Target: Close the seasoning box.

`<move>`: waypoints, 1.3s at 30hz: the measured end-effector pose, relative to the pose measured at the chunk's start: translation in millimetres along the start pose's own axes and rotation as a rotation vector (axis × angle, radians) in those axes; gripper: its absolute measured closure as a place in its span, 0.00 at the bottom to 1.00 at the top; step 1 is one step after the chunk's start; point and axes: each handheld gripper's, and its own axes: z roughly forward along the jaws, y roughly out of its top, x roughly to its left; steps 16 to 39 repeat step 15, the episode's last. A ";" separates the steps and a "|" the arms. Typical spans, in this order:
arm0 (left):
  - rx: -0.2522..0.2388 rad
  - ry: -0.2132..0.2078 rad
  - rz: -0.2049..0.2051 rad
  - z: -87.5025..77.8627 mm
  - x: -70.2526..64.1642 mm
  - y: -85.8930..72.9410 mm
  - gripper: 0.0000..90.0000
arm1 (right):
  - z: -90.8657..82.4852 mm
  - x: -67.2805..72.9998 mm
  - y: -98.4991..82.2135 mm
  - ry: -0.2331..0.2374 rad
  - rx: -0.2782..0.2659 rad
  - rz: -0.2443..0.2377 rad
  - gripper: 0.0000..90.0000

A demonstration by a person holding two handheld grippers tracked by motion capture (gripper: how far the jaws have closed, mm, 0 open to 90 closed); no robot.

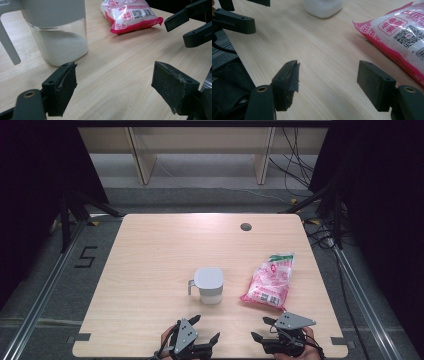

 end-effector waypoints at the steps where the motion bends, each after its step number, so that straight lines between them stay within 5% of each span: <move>1: 0.018 0.009 0.017 -1.1 1.2 0.4 0.21 | 0.2 -0.1 -0.2 0.002 0.002 0.005 0.38; 4: 0.007 -0.001 0.012 0.0 1.9 0.0 0.21 | 0.1 2.1 -0.6 0.007 0.012 0.035 0.38; 6: 0.011 0.004 0.030 -0.8 3.0 0.6 0.21 | 0.8 0.1 -0.1 0.008 0.010 0.008 0.38; 10: -0.006 0.008 -0.006 0.2 2.1 0.1 0.21 | 2.5 -0.6 -0.3 0.022 0.010 -0.002 0.37; 11: 0.024 0.024 0.027 -1.9 4.9 0.8 0.21 | 2.9 -1.2 -0.2 0.035 0.019 -0.002 0.37; 12: 0.012 0.020 0.006 -0.9 4.5 0.5 0.21 | 2.3 -0.4 -0.5 0.017 0.016 0.006 0.37; 15: 0.006 0.017 0.046 -1.8 11.1 2.3 0.21 | 2.7 -0.6 -0.6 0.016 0.019 0.008 0.37; 39: 0.006 0.017 0.046 -1.8 11.1 2.3 0.21 | 2.7 -0.6 -0.6 0.016 0.019 0.008 0.37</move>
